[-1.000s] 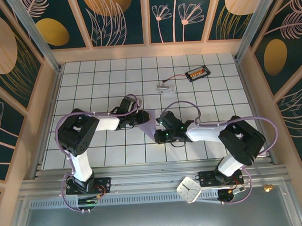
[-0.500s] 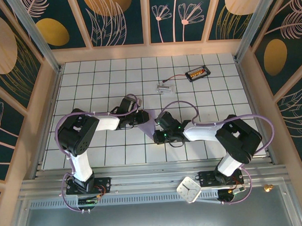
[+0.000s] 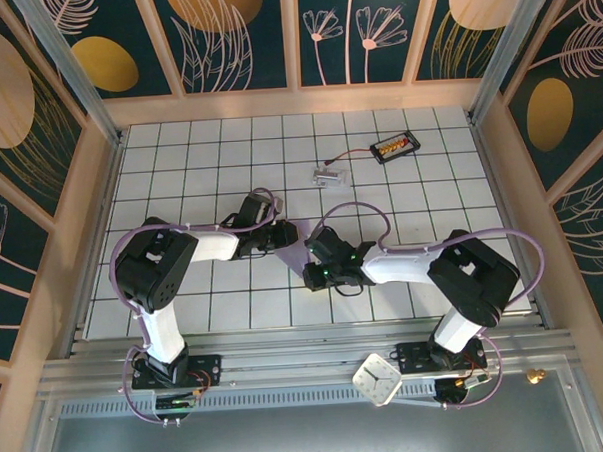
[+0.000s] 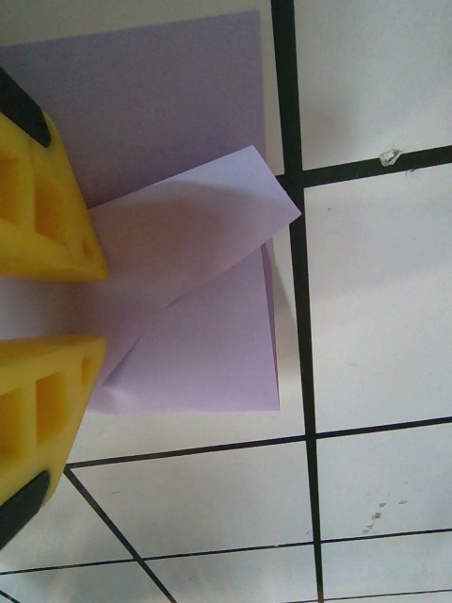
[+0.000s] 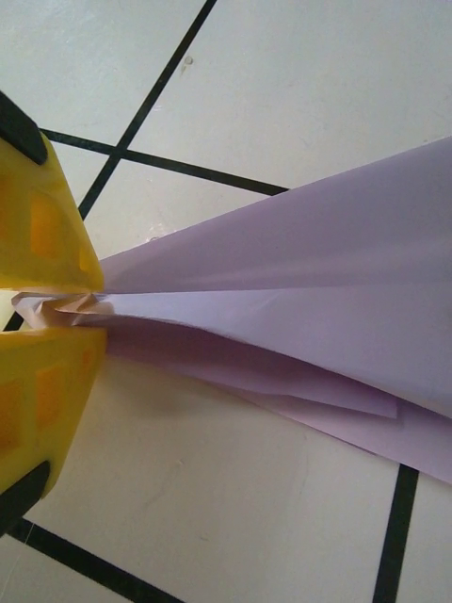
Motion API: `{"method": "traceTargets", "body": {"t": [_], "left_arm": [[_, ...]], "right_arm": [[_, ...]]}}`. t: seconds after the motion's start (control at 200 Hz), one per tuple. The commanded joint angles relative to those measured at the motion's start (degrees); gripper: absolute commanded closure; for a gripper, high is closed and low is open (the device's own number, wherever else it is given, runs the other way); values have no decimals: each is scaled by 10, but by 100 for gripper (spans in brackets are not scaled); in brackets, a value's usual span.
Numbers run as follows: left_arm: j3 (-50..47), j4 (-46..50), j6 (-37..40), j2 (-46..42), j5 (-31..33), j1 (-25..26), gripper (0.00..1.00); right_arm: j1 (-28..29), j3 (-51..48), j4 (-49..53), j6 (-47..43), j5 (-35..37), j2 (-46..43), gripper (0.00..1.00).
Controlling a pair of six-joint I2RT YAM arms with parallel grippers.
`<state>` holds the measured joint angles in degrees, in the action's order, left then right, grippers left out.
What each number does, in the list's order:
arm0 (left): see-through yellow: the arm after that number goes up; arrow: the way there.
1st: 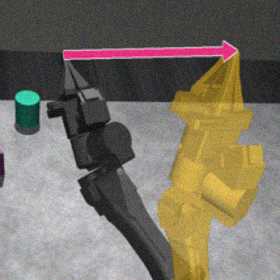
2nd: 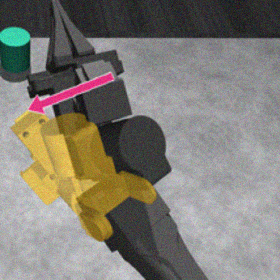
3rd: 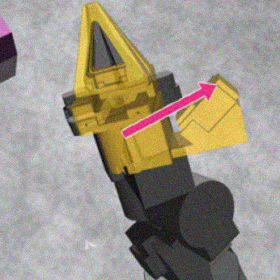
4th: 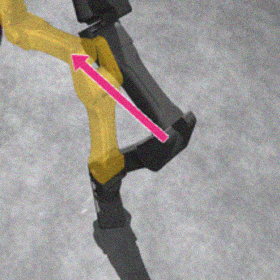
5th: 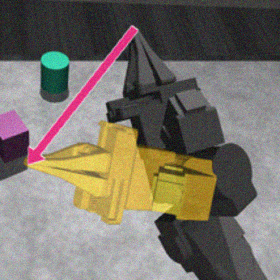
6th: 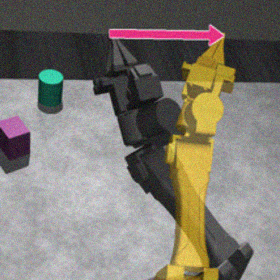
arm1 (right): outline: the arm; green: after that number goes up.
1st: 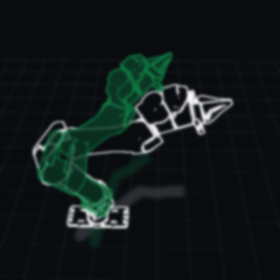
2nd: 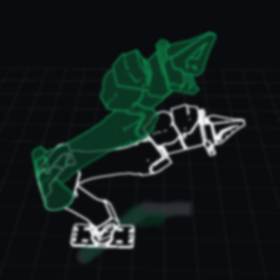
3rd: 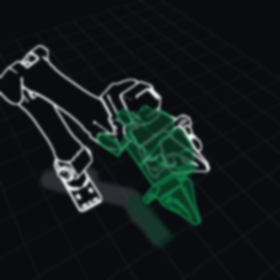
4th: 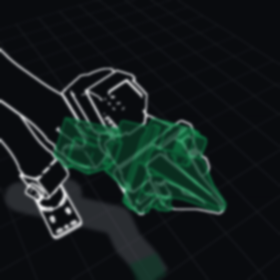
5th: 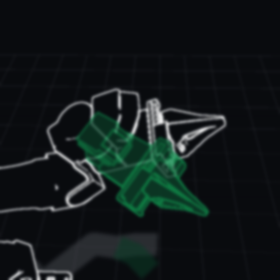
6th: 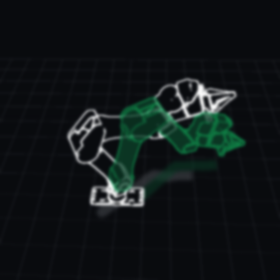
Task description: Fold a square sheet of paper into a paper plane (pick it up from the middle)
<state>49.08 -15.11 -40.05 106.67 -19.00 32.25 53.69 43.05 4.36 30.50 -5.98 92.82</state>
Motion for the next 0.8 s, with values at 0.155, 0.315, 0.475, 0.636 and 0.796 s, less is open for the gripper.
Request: {"method": "traceTargets", "body": {"t": [0.155,0.315,0.475,0.636,0.796], "left_arm": [[-16,83,14,23,42,-7,77],[-15,84,14,24,41,-6,77],[-15,83,15,24,42,-6,77],[-16,83,15,23,42,-7,77],[-15,85,16,24,42,-6,77]], "right_arm": [[13,7,39,1,27,16,83],[13,4,41,6,32,17,85],[11,0,40,12,39,6,94],[-19,-31,-18,30,-32,-21,100],[-39,-58,-66,46,-99,-37,100]]}}
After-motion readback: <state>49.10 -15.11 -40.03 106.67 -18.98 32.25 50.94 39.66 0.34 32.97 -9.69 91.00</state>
